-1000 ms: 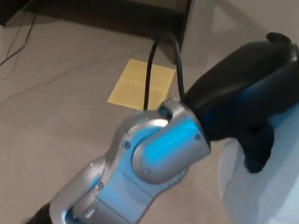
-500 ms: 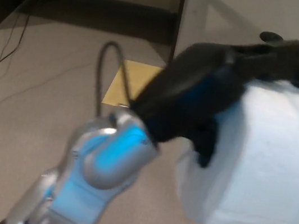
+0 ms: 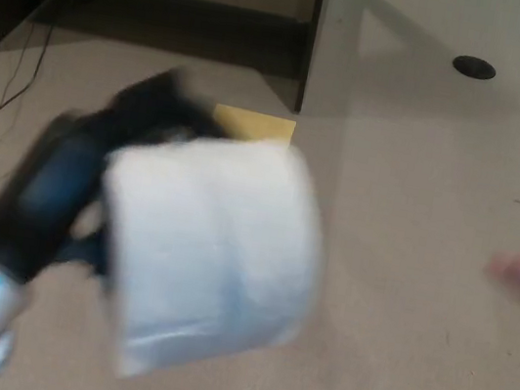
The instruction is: A person is holding a toilet paper roll and the robot extends its left hand to grab the roll by inserting its thumb into the gap in the middle and brings its hand down by its side. Then it extends its arm again to hand the toilet paper roll back to the person.
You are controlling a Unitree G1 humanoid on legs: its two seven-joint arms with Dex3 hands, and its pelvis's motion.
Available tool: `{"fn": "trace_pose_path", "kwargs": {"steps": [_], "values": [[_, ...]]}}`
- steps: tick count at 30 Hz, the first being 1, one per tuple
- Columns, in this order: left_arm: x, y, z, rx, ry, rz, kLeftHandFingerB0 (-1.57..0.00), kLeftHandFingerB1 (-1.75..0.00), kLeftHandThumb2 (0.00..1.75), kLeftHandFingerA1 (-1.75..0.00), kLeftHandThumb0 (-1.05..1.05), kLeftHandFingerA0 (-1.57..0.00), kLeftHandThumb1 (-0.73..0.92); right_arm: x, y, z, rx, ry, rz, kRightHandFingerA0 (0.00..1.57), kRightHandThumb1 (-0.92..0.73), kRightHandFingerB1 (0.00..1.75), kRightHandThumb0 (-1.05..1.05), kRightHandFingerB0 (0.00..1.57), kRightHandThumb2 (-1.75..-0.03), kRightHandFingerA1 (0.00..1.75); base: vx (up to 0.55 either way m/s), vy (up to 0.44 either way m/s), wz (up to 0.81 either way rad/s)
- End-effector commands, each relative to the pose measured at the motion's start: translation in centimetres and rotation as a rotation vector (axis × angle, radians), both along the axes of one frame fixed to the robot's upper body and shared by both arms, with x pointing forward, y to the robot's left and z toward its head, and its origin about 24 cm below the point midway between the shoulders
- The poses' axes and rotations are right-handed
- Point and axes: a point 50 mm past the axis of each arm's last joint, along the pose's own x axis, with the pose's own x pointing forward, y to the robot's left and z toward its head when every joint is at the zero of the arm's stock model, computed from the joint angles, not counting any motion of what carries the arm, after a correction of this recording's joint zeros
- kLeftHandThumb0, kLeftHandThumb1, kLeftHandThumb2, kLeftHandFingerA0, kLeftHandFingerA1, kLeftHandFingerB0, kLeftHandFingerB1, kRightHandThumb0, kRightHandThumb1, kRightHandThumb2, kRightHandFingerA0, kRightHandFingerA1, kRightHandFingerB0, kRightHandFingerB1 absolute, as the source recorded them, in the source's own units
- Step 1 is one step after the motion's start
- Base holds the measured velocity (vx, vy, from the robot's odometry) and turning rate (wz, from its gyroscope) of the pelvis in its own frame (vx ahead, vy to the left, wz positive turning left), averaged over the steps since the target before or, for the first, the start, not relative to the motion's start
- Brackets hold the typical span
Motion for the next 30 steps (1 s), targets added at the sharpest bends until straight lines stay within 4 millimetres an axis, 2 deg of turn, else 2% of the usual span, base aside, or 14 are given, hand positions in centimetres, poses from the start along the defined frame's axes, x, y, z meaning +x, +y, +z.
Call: {"fn": "trace_pose_path", "kwargs": {"steps": [1,4,5,6,11,12,13,17,18,19,20,26,29,30], "values": [[-4.2,8.9,-9.1,-0.076,0.186,0.35,-0.74,-1.33,0.92,-1.56,-0.03,-0.95,0.72,0.0,-0.6,0.2,-0.009,0.011,-0.008,0.62,-0.68,0.37,-0.37,0.4,-0.6,0.61,0.0,0.0,0.0],[-6.1,11.6,-13.5,0.001,0.335,0.448,-0.75,-1.31,0.95,-1.5,0.0,-0.93,0.71,0.0,-0.7,0.3,-0.006,0.011,-0.015,0.62,-0.69,0.38,-0.38,0.4,-0.6,0.62,0.0,0.0,0.0],[-7.2,12.9,-15.7,0.122,0.457,0.538,-0.73,-1.33,0.83,-1.5,-0.09,-0.9,0.75,-0.1,-0.8,0.2,-0.006,0.008,-0.014,0.56,-0.55,0.51,-0.43,0.34,-0.86,0.66,0.0,0.0,0.0],[-8.6,14.3,-18.0,0.116,0.577,0.562,-0.75,-1.27,0.79,-1.51,-0.02,-0.84,0.78,0.0,-0.7,0.3,-0.006,0.001,-0.022,0.59,-0.54,0.51,-0.43,0.34,-0.87,0.68,0.0,0.0,0.0],[-10.1,15.6,-20.3,0.116,0.698,0.614,-0.76,-1.25,0.71,-1.51,-0.04,-0.84,0.81,0.1,-0.4,0.2,-0.001,-0.004,-0.029,0.57,-0.55,0.51,-0.43,0.34,-0.87,0.68,0.0,0.0,0.0],[-10.3,16.0,-20.9,0.101,0.763,0.637,-0.76,-1.25,0.7,-1.5,-0.14,-0.84,0.82,0.2,-0.3,0.2,-0.01,-0.01,-0.025,0.67,-0.67,0.38,-0.39,0.4,-0.6,0.63,0.0,0.0,0.0],[-10.8,16.6,-21.8,0.066,0.864,0.671,-0.76,-1.25,0.68,-1.51,-0.09,-0.85,0.82,0.2,-0.3,0.2,-0.024,-0.017,-0.02,0.67,-0.67,0.37,-0.39,0.39,-0.59,0.64,0.0,0.0,0.0],[-9.9,16.9,-21.8,-0.033,0.889,0.637,-0.76,-1.32,0.72,-1.53,-0.11,-0.87,0.79,0.1,-0.8,0.3,-0.034,-0.023,-0.037,0.65,-0.66,0.36,-0.41,0.38,-0.6,0.6,0.0,0.0,0.0],[-9.9,16.9,-21.9,-0.03,0.893,0.627,-0.79,-1.29,0.74,-1.51,-0.11,-0.88,0.77,0.2,-0.8,0.4,-0.033,-0.027,-0.035,0.6,-0.54,0.5,-0.45,0.32,-0.86,0.68,0.0,0.0,0.0],[-9.9,16.8,-21.9,-0.029,0.893,0.622,-0.79,-1.29,0.74,-1.51,-0.11,-0.88,0.77,0.2,-0.8,0.4,-0.032,-0.032,-0.033,0.6,-0.54,0.5,-0.45,0.32,-0.86,0.68,0.0,0.0,0.0],[-10.1,16.5,-22.0,-0.024,0.892,0.599,-0.81,-1.26,0.76,-1.48,-0.13,-0.9,0.78,0.4,-0.8,0.6,-0.028,-0.041,-0.032,0.64,-0.67,0.38,-0.4,0.4,-0.6,0.61,0.0,0.0,0.0],[-10.7,16.4,-22.5,0.011,0.891,0.58,-0.8,-1.27,0.81,-1.48,-0.13,-0.89,0.78,0.0,-0.7,0.3,-0.031,-0.03,-0.023,0.62,-0.54,0.5,-0.45,0.32,-0.85,0.7,0.0,0.0,0.0],[-10.8,16.4,-22.7,-0.014,0.897,0.59,-0.78,-1.26,0.75,-1.45,-0.14,-0.86,0.8,-0.1,-0.8,0.2,-0.02,-0.017,-0.036,0.63,-0.68,0.37,-0.39,0.39,-0.59,0.63,0.0,0.0,0.0],[-10.9,16.5,-22.8,-0.037,0.894,0.595,-0.75,-1.29,0.74,-1.51,-0.12,-0.84,0.81,-0.2,-0.8,0.2,-0.02,-0.011,-0.036,0.6,-0.54,0.51,-0.45,0.33,-0.86,0.7,0.0,0.0,0.0]]}}
